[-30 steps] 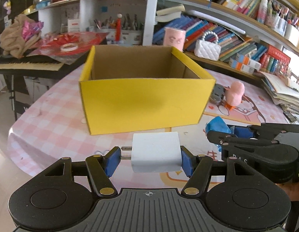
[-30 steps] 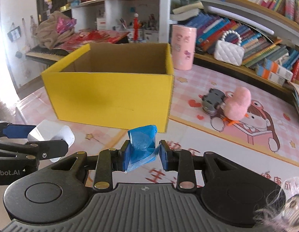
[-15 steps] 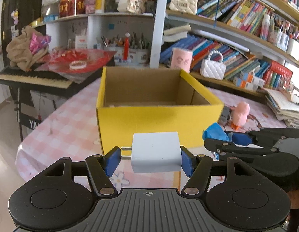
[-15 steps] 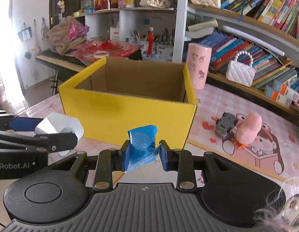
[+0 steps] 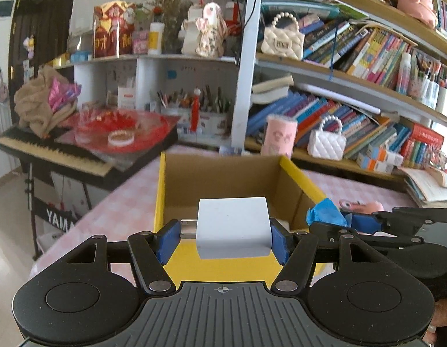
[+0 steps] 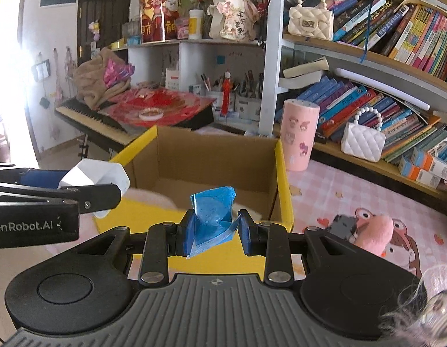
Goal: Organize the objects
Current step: 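Carry the charger and blue cloth over the yellow box with both tools, then lower the charger and blue cloth into the box and open both tools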
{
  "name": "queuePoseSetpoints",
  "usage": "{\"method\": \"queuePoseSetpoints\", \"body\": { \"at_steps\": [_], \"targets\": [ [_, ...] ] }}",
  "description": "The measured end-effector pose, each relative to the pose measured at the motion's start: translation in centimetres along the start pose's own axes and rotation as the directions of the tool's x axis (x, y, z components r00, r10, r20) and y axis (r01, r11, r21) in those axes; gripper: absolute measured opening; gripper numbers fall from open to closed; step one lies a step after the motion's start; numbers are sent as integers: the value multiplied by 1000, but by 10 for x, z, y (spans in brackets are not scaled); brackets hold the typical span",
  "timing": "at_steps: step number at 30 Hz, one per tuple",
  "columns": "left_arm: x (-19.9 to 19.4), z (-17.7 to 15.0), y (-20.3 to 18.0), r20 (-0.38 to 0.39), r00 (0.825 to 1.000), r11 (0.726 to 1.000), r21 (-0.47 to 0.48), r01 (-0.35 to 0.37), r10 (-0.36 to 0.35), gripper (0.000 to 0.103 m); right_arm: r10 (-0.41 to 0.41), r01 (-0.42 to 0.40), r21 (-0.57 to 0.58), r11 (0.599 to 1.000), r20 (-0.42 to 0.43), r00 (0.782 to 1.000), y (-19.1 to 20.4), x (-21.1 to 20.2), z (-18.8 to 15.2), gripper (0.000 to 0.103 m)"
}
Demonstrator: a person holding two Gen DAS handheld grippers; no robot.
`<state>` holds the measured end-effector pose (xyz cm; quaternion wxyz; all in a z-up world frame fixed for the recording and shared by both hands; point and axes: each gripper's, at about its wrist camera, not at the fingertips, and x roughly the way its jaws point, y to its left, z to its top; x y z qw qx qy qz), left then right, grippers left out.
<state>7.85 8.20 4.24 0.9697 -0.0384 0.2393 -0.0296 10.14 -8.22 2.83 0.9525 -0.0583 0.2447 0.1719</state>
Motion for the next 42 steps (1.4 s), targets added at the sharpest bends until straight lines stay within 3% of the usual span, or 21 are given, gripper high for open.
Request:
{"method": "queuePoseSetpoints", "body": {
  "at_steps": [6, 18, 25, 30, 32, 42],
  "targets": [
    [25, 15, 3, 11, 999, 999, 18, -34, 33, 64, -9, 9, 15, 1000, 10, 1000, -9, 26, 21, 29],
    [60, 4, -2, -85, 994, 996, 64, -62, 67, 65, -25, 26, 8, 1000, -54, 998, -12, 74, 19, 29],
    [51, 8, -4, -24, 997, 994, 88, -66, 68, 68, -30, 31, 10, 999, -71, 997, -14, 80, 16, 38],
    [47, 8, -3, -33, 997, 994, 75, -74, 77, 68, -30, 31, 15, 999, -75, 997, -14, 77, 15, 43],
    [45, 7, -2, -37, 996, 995, 70, -76, 79, 68, -32, 34, 17, 999, -78, 996, -14, 76, 15, 49],
    [23, 4, -2, -18, 997, 996, 49, -68, 69, 68, -45, 47, 37, 998, -54, 998, -16, 56, 13, 50]
  ]
}}
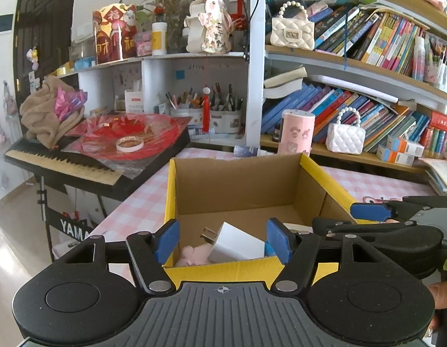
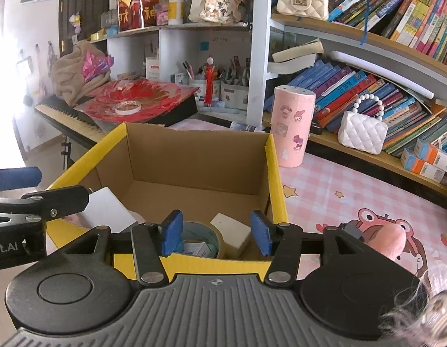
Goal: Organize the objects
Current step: 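Lower the charger and blue cloth into the box and open both tools, then withdraw both tools from the box toward the toy car and pink chick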
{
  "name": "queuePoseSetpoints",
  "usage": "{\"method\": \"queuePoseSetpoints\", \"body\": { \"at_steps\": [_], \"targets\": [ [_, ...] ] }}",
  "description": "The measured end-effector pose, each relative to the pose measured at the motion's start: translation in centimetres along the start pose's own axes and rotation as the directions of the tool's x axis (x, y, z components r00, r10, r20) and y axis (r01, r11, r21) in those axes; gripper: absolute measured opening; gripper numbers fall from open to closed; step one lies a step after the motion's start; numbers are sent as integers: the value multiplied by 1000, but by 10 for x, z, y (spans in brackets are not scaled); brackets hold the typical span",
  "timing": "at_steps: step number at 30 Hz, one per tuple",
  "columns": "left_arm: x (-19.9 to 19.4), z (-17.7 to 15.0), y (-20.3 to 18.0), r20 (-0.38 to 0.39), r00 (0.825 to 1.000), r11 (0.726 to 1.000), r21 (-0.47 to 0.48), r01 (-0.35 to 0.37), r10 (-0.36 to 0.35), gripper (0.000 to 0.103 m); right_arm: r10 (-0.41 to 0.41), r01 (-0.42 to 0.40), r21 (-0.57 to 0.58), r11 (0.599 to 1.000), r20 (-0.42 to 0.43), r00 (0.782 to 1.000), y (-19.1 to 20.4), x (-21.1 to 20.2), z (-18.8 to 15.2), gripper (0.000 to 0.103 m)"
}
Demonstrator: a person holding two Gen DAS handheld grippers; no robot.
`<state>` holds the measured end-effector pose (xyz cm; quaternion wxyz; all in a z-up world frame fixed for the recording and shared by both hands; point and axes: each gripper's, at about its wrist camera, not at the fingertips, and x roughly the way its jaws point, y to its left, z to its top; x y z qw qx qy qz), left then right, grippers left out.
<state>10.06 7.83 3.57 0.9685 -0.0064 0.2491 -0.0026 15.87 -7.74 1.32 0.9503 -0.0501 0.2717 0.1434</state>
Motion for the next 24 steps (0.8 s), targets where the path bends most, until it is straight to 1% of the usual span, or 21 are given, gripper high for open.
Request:
{"method": "queuePoseSetpoints", "body": {
  "at_steps": [5, 6, 8, 12, 16, 19, 24],
  "targets": [
    [-12, -4, -3, -2, 1000, 1000, -9, 10, -11, 68, -10, 10, 26, 1000, 19, 1000, -5, -20, -5, 50],
    [-15, -6, -4, -4, 1000, 1000, -9, 12, -12, 69, -12, 11, 31, 999, 19, 1000, -7, -24, -6, 50],
    [-19, -9, -6, -8, 1000, 1000, -6, 10, -10, 72, -18, 17, 43, 999, 15, 1000, -10, -32, -10, 51],
    [-28, -16, -11, -11, 1000, 1000, 3, 15, -15, 73, -11, 11, 86, 996, 2, 1000, -15, -49, -20, 54],
    [-35, -26, -18, -20, 999, 1000, 19, 25, -25, 77, -13, 13, 67, 998, -2, 1000, -15, -65, -34, 57],
    [-38, -33, -22, -38, 999, 999, 27, 31, -30, 78, -36, 37, 46, 998, -12, 999, -18, -74, -46, 58],
    [-39, -45, -30, -80, 996, 999, 34, 41, -39, 79, -65, 68, 64, 996, -50, 997, -27, -82, -66, 60]
  ]
}}
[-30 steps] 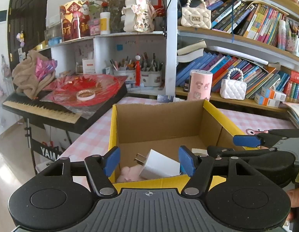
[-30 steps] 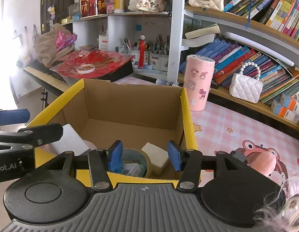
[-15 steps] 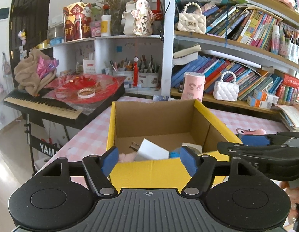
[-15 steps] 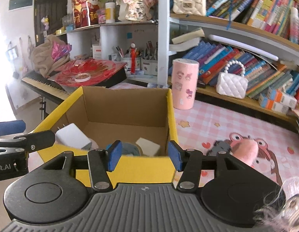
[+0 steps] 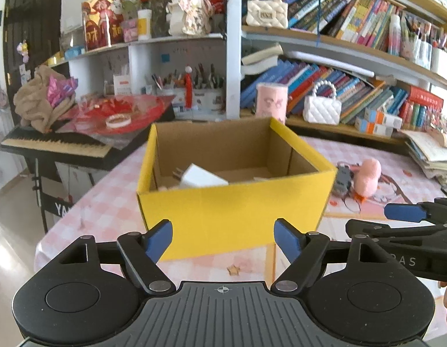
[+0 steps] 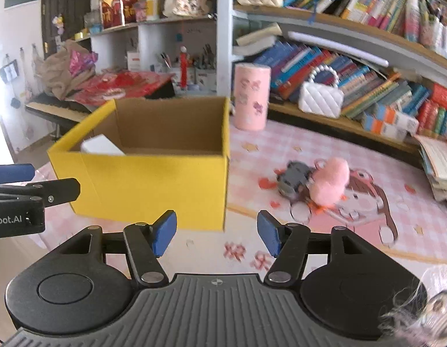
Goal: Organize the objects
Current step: 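Withdraw both tools from the box toward the toy car and pink chick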
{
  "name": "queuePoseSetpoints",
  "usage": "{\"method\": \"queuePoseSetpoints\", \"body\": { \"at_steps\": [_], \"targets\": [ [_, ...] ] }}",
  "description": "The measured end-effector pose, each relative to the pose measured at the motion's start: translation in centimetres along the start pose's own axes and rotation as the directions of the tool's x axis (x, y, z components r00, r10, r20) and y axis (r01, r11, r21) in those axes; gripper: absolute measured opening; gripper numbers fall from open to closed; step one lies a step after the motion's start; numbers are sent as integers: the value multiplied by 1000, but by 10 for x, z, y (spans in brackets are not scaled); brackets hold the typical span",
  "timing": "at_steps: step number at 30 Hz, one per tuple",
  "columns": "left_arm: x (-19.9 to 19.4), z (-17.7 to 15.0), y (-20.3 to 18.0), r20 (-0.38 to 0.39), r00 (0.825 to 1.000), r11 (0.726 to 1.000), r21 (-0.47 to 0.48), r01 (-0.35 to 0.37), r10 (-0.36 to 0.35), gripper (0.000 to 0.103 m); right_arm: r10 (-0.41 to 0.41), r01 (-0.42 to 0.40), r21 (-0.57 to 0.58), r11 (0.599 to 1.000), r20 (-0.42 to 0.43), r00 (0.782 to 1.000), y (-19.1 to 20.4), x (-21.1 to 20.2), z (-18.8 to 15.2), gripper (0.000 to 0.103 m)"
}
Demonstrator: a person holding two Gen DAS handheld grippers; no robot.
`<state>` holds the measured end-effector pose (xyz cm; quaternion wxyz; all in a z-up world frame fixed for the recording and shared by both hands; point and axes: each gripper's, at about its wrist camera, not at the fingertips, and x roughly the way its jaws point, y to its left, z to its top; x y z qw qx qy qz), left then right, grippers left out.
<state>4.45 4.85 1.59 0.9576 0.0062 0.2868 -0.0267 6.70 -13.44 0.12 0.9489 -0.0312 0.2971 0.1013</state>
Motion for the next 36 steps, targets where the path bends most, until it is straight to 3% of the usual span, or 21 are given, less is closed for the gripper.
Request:
{"method": "queuePoseSetpoints", "body": {
  "at_steps": [13, 36],
  "targets": [
    [8, -20, -33, -100, 994, 998, 46, 54, -49, 83, -56, 61, 63, 996, -78, 995, -24, -12, -37, 62],
    [29, -17, -109, -146, 974, 970, 144, 197, -176, 84, -193, 211, 159, 965, -117, 974, -88, -36, -61, 68]
  ]
}}
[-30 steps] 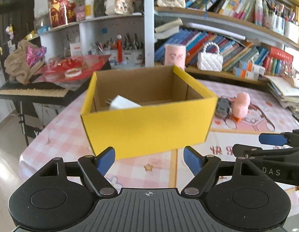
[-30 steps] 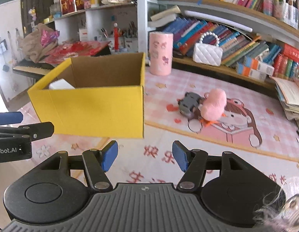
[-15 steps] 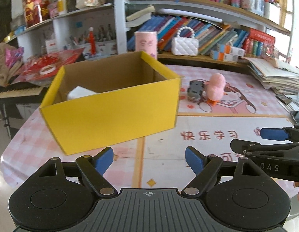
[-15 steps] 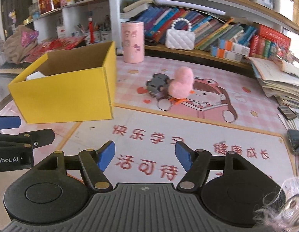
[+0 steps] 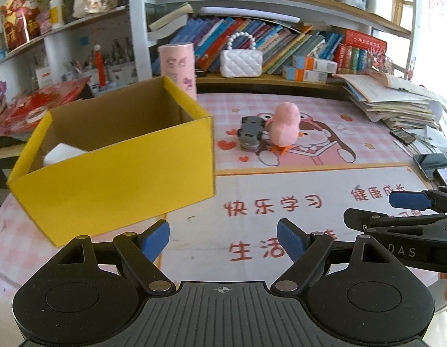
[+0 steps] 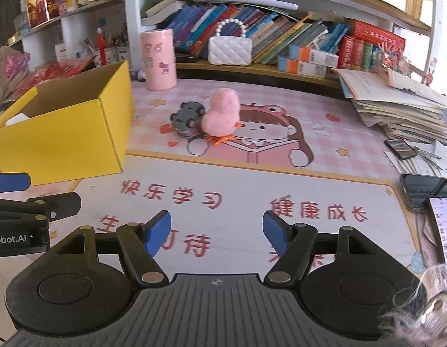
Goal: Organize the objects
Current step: 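Withdraw both tools from the box toward the toy car and pink chick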
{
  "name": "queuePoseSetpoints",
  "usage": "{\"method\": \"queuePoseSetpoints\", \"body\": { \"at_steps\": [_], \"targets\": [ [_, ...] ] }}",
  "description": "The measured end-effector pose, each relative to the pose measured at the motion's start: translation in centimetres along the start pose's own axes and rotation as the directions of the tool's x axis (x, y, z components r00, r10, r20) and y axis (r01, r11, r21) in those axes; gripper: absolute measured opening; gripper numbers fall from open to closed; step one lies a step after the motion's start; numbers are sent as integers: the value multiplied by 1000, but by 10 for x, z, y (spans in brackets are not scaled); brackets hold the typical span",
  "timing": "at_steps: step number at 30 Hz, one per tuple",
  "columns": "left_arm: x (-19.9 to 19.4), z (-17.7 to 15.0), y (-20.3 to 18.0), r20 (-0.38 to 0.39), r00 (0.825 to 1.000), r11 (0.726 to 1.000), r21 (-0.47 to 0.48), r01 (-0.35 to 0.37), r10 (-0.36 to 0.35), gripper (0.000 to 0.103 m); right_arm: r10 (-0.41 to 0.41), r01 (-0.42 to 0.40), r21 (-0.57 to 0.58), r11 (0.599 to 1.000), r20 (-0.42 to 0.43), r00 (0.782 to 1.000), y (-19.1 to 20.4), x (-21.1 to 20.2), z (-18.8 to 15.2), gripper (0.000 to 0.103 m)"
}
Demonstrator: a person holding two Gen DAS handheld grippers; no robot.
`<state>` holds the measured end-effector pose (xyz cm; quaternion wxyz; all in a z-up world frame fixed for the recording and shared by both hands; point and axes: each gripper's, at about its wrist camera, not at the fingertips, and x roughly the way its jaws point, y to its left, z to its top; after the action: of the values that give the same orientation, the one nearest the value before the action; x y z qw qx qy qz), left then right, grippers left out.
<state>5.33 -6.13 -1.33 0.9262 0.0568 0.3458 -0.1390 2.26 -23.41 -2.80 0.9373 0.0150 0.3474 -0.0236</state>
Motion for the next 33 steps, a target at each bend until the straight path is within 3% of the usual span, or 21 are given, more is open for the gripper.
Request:
{"method": "queuePoseSetpoints", "body": {
  "at_steps": [18, 33],
  "targets": [
    [35, 19, -40, -8, 999, 998, 36, 43, -43, 84, -34, 35, 28, 999, -28, 999, -47, 24, 11, 70],
    [73, 39, -61, -17, 1000, 1000, 18, 20, -19, 84, -12, 12, 8, 1000, -44, 999, -77, 60, 34, 74]
  ]
}}
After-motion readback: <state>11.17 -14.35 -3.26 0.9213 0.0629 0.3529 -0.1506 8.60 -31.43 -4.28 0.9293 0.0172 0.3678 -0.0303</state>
